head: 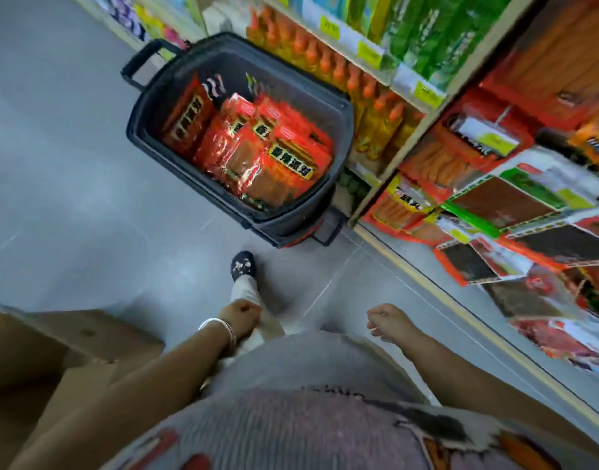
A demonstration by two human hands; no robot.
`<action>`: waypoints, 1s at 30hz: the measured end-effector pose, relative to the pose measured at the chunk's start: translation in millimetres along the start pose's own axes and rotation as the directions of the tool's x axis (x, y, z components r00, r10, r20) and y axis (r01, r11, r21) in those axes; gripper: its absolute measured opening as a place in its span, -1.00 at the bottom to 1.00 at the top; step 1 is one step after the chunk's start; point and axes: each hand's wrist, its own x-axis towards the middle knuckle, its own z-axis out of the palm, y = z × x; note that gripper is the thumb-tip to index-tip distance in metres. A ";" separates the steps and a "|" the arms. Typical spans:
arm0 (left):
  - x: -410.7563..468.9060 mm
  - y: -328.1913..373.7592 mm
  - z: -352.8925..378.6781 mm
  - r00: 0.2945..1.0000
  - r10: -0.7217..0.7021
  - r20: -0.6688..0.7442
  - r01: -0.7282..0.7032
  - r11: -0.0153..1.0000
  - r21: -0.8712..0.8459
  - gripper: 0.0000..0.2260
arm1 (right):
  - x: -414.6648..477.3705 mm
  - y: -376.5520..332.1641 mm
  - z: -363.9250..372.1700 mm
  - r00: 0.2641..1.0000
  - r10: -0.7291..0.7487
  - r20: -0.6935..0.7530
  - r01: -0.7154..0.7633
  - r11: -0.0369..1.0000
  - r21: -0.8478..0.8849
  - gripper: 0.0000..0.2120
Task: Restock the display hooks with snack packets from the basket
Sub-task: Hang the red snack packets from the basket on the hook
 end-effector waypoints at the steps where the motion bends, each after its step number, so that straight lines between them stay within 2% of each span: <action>1: 9.6 4.7 -17.7 1.000 -0.002 0.009 0.003 1.000 -0.025 -0.87 | 3.8 -20.4 8.3 1.000 -0.013 0.008 0.013 1.000 0.013 -0.85; 5: 48.2 36.1 -88.3 0.999 0.032 0.028 -0.027 0.987 -0.157 -0.86 | 13.8 -111.9 39.2 0.992 -0.121 0.044 0.117 0.989 0.091 -0.84; 9: 80.4 72.8 -154.7 0.994 0.108 0.028 -0.102 0.980 -0.173 -0.86 | 32.1 -200.2 62.3 0.976 -0.213 0.044 0.207 0.972 0.111 -0.86; 14: 131.3 110.9 -214.5 0.981 0.190 0.031 -0.179 0.962 -0.206 -0.84 | 80.6 -290.1 79.1 0.978 -0.208 -0.006 0.205 0.956 0.211 -0.85; 18: 171.1 138.8 -237.3 0.976 0.211 0.050 -0.193 0.951 -0.243 -0.83 | 124.5 -322.6 83.6 0.992 -0.125 -0.004 0.119 0.933 0.339 -0.91; 21: 199.9 156.8 -238.5 0.983 0.179 0.048 -0.155 0.937 -0.314 -0.85 | 166.9 -329.5 87.3 1.000 -0.019 -0.019 0.025 0.924 0.380 -0.84; 23: 217.2 166.7 -235.9 0.992 0.121 0.046 -0.093 0.914 -0.395 -0.85 | 195.8 -327.6 90.4 0.994 0.089 -0.065 -0.052 0.897 0.440 -0.82; 25: 232.4 173.7 -233.0 0.994 0.093 0.050 -0.059 0.881 -0.469 -0.85 | 220.4 -324.2 92.3 0.955 0.250 -0.157 -0.139 0.850 0.508 -0.79; 28: 249.9 179.6 -228.9 0.990 0.118 0.075 -0.069 0.880 -0.471 -0.85 | 252.2 -316.5 92.9 0.869 0.454 -0.197 -0.248 0.744 0.621 -0.37; 30: 257.7 179.6 -228.2 0.992 0.103 0.073 -0.059 0.889 -0.453 -0.88 | 262.7 -313.0 93.8 0.834 0.517 -0.193 -0.259 0.675 0.691 -0.26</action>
